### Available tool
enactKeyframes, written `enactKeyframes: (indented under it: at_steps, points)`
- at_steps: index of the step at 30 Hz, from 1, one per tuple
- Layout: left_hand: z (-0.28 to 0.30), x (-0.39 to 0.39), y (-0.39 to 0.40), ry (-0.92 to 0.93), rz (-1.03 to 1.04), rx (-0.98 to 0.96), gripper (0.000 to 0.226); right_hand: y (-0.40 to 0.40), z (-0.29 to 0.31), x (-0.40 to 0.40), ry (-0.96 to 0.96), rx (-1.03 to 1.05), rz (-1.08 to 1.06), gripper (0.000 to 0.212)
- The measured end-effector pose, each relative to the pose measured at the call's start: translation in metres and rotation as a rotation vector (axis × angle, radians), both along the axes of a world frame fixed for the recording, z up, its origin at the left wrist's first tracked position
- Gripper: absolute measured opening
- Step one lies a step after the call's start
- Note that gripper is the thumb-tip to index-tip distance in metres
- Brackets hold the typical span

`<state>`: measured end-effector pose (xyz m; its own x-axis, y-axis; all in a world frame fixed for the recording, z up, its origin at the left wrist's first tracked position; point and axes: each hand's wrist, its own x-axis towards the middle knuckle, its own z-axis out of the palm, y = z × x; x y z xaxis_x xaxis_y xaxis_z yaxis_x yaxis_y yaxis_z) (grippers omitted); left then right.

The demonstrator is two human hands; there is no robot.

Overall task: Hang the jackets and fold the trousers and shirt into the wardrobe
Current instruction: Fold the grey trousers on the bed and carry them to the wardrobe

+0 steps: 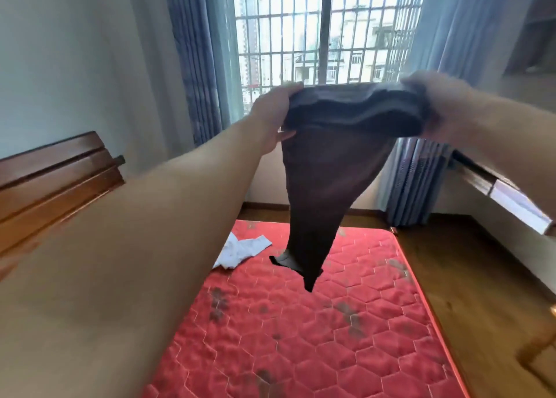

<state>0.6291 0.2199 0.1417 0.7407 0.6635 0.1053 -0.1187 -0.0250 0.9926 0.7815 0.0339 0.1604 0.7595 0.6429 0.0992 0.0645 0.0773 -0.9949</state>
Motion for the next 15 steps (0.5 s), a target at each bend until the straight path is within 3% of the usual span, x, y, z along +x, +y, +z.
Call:
enactKeyframes:
  at_steps: [4,11,15]
  points:
    - [-0.089,-0.008,-0.029,0.199,-0.005,-0.145,0.017,-0.03,-0.098,-0.003,0.202,-0.222,-0.003,0.029]
    - [-0.291,-0.093,-0.105,0.806,-0.052,-0.32,0.015,-0.101,-0.32,-0.081,0.472,-0.554,-0.073,0.011]
    - [-0.343,-0.137,-0.142,1.024,-0.078,-0.255,0.017,-0.145,-0.386,-0.133,0.55,-0.668,-0.022,0.006]
